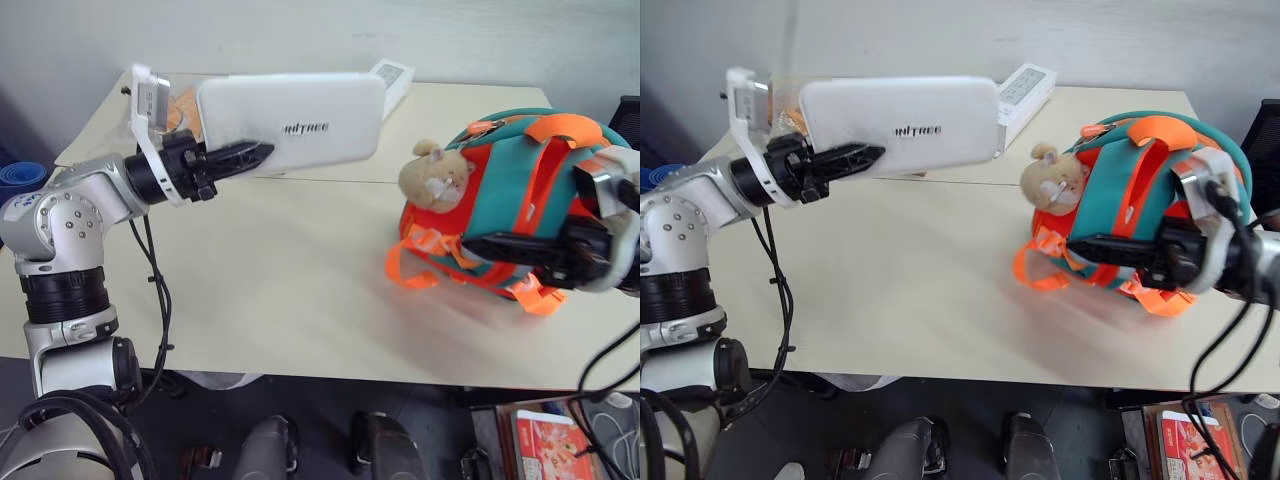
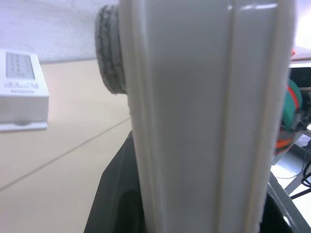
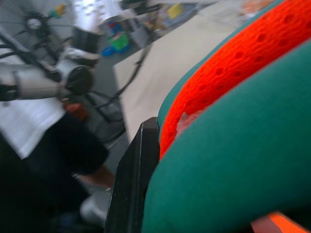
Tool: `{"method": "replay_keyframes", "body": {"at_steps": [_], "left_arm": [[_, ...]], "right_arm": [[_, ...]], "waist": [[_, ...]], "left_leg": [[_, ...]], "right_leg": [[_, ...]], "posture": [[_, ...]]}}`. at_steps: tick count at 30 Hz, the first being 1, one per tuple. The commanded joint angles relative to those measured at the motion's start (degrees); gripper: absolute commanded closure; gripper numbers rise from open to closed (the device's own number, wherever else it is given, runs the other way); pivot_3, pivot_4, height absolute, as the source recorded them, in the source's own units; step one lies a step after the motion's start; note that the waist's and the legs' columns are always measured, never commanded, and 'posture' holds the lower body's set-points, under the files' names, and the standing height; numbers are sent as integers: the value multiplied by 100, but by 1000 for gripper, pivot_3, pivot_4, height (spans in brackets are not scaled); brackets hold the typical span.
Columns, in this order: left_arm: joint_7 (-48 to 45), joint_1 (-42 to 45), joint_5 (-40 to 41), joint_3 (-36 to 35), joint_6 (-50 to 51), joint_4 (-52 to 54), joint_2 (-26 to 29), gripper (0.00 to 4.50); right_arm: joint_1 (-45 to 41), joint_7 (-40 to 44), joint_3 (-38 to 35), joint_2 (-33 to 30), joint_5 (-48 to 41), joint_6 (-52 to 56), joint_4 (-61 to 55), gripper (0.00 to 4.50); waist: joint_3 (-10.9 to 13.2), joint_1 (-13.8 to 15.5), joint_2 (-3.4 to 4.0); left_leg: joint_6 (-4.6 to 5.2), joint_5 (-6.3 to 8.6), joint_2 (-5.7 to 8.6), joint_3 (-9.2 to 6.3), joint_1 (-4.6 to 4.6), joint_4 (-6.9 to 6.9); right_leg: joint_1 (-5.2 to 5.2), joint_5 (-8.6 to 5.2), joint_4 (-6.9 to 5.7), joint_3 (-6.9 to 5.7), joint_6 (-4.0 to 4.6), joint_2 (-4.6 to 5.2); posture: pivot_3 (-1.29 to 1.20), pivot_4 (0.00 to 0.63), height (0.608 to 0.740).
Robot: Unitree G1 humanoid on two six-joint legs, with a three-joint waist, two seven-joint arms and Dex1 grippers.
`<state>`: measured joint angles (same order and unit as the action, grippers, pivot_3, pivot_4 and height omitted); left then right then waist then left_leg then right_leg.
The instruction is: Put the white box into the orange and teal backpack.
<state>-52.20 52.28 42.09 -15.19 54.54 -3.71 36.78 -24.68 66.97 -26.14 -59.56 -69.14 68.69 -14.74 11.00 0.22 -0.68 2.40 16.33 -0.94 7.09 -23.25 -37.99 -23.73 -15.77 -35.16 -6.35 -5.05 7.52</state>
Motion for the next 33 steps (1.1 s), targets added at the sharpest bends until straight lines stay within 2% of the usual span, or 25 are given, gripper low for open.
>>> {"method": "replay_keyframes", "body": {"at_steps": [1,5,11,20,33], "left_arm": [[-273,229,66,73,-365,120,46,3107],[-279,420,-202,454,-873,-165,-302,3107],[-1110,689,-952,1451,-1770,-764,-508,3107],[-2045,1010,-1172,1738,-1955,-1198,-307,3107],[-3057,1584,-2129,2589,-3052,-2106,-707,3107]], "right_arm": [[115,303,-370,-304,-451,110,-189,4482],[515,429,-352,-407,-355,10,-355,4482],[639,576,-248,-493,-117,-231,-153,4482],[1034,727,-131,-431,518,-752,19,4482],[1350,728,-29,-340,602,-1002,-238,4482]], "waist": [[0,14,-1],[1,79,-2],[3,128,-6],[6,117,-10],[7,126,-12]], "left_leg": [[1,1,0,-1,-1,0],[4,2,1,0,-1,0],[6,3,5,4,-3,-6],[9,3,2,6,-5,-10],[18,5,5,1,-7,-16]], "right_leg": [[1,2,7,0,-3,0],[3,3,12,0,-5,1],[2,5,11,-2,-8,-2],[0,5,12,-23,-8,-4],[3,6,13,-50,-10,-1]], "posture": [[0,150,740],[0,150,740],[0,150,740],[0,150,740],[0,150,740]]}}
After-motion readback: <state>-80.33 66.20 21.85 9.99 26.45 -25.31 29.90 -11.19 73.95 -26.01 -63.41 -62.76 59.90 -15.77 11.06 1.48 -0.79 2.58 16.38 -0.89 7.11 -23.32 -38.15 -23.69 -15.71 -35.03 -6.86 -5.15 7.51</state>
